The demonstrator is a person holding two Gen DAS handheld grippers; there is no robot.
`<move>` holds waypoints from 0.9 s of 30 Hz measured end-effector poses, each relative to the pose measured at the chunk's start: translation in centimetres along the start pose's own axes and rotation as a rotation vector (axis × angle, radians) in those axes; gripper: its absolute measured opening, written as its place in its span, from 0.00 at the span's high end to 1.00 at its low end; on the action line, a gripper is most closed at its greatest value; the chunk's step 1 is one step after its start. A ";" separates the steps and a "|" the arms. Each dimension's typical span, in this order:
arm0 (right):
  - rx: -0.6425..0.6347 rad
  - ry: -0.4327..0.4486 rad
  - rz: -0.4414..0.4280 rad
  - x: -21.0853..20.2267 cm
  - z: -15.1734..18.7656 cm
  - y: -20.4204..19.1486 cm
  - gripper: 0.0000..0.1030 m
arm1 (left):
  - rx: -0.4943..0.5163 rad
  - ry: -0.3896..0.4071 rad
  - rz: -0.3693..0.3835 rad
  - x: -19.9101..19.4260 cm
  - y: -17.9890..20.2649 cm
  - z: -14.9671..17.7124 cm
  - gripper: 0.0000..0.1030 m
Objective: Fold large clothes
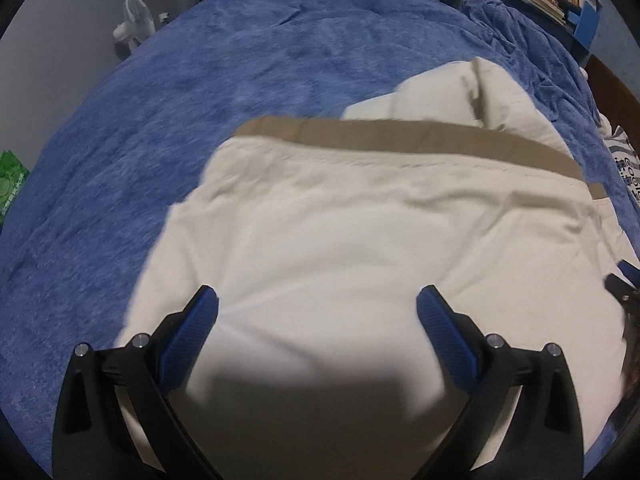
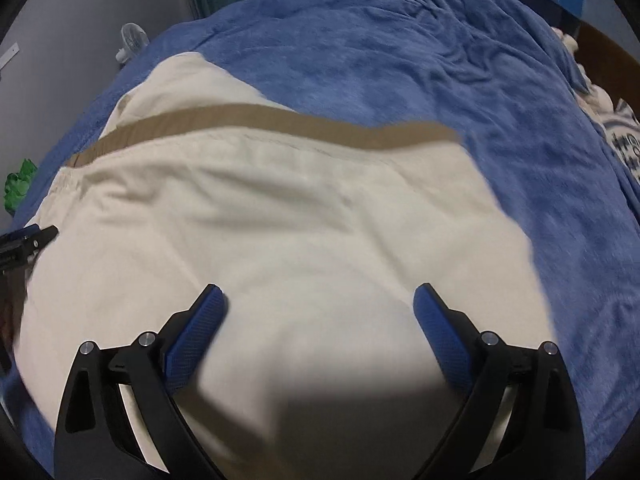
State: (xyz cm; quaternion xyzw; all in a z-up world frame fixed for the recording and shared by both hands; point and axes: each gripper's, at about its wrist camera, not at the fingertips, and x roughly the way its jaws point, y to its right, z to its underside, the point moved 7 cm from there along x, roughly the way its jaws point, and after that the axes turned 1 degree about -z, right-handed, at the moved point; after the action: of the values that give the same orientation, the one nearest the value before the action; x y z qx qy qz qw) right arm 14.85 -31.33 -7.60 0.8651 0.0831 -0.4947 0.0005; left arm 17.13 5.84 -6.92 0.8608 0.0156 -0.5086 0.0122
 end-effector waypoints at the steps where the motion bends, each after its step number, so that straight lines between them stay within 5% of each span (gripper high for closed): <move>1: -0.007 -0.004 0.010 -0.5 0.6 0.6 0.11 | 0.006 -0.003 -0.008 -0.1 -0.8 0.3 0.06; 6: 0.036 -0.028 0.007 -2.8 3.9 4.1 0.11 | -0.016 -0.021 -0.051 -0.6 -4.6 1.9 0.06; 11: 0.044 0.007 0.053 -4.7 4.2 4.1 0.12 | -0.148 -0.040 0.019 -2.3 -7.1 3.1 0.08; 18: -0.172 0.132 -0.090 -8.4 4.3 -5.0 0.12 | 0.078 0.134 0.127 -9.9 2.3 4.3 0.08; 22: -0.265 0.060 -0.072 -7.2 7.5 -7.6 0.11 | 0.175 0.094 0.181 -9.1 7.0 7.3 0.08; 27: -0.216 0.007 -0.026 -6.8 10.5 -5.1 0.11 | 0.206 0.037 0.166 -6.9 6.5 10.8 0.07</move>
State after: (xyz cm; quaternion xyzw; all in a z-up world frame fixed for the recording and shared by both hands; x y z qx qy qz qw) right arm 1.78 -28.16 -6.71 0.8606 0.1470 -0.4798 0.0871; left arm 4.62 -1.15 -6.02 0.8651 -0.1077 -0.4887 -0.0346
